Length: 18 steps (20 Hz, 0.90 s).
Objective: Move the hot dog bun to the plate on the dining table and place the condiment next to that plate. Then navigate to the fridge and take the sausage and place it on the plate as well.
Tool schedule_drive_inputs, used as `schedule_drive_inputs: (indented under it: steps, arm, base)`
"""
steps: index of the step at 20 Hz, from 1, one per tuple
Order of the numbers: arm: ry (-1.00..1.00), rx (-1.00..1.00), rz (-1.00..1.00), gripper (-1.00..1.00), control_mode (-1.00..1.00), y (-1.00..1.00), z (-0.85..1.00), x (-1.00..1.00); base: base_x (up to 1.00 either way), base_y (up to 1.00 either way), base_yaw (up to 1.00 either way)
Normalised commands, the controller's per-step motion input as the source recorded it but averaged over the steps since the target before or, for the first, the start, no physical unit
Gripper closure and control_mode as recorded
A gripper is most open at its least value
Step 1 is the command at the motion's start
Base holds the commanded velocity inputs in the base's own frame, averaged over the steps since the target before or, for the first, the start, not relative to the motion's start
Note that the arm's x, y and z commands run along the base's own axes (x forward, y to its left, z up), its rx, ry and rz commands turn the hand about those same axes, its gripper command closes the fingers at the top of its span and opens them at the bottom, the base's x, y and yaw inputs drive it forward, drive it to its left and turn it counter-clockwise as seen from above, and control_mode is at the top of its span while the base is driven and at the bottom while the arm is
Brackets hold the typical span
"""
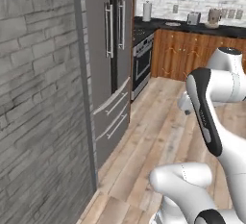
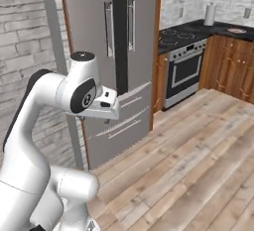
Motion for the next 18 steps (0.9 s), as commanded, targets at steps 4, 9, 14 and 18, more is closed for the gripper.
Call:
schedule_drive_inputs:
  steps: [4, 9, 14, 18]
  arm:
    - [0.00, 0.00, 0.00, -1.00, 1.00, 0.00, 0.00, 0.00]
    - [0.00, 0.00, 0.00, -1.00, 1.00, 0.00, 0.00, 0.00]
    - [0.00, 0.00, 0.00, -1.00, 1.00, 0.00, 0.00, 0.00]
    - [0.00, 0.00, 0.00, -1.00, 1.00, 0.00, 0.00, 0.00]
  base:
    - [1.00, 0.00, -0.04]
    - [1.00, -0.09, 0.12]
    - [1.00, -0.48, 0.46]
    - [0.78, -0.59, 0.65]
